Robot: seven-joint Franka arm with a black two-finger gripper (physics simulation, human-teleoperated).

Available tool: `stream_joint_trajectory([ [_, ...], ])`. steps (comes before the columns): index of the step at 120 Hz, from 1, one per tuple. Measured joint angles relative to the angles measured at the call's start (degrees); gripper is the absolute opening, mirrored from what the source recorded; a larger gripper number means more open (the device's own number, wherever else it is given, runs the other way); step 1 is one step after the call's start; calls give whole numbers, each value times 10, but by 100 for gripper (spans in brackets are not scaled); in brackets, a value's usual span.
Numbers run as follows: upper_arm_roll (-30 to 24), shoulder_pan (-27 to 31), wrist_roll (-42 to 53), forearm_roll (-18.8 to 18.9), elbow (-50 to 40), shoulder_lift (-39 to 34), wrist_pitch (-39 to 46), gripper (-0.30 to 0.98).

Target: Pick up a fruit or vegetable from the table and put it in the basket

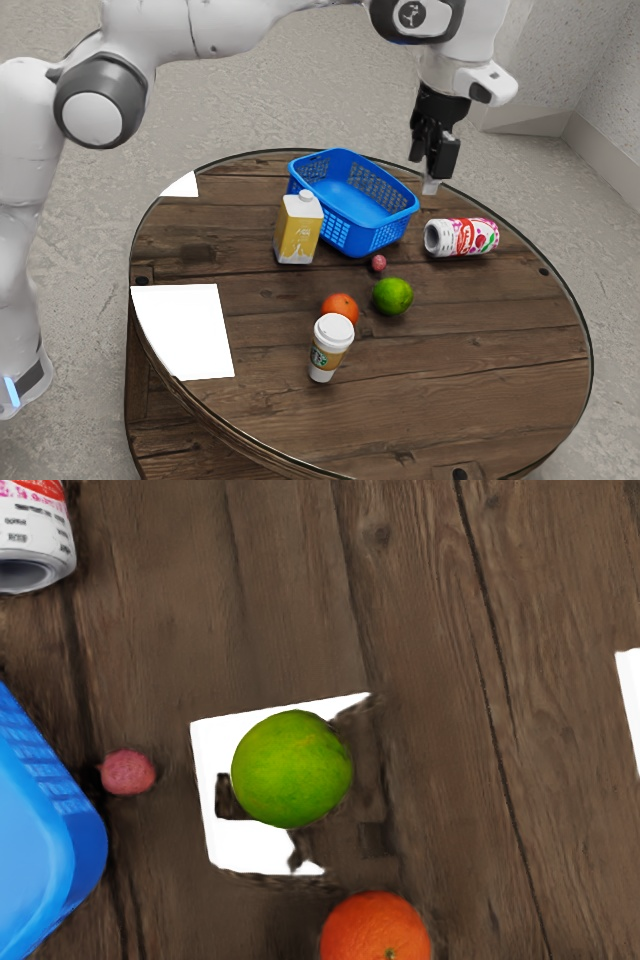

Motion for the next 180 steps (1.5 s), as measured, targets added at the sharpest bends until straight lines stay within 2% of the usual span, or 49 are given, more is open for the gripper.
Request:
stream_joint_trajectory([
  [21,1,2,-2,20,-1,48,23,69],
  [37,0,0,-2,23,-4,55,44,69],
  [53,0,-5,-3,-2,-169,9,121,69],
  [75,2,-2,-2,-31,-270,-9,208,69],
  [101,14,1,-2,-35,-283,-18,247,69],
  [180,22,1,-2,-36,-347,-30,289,69],
])
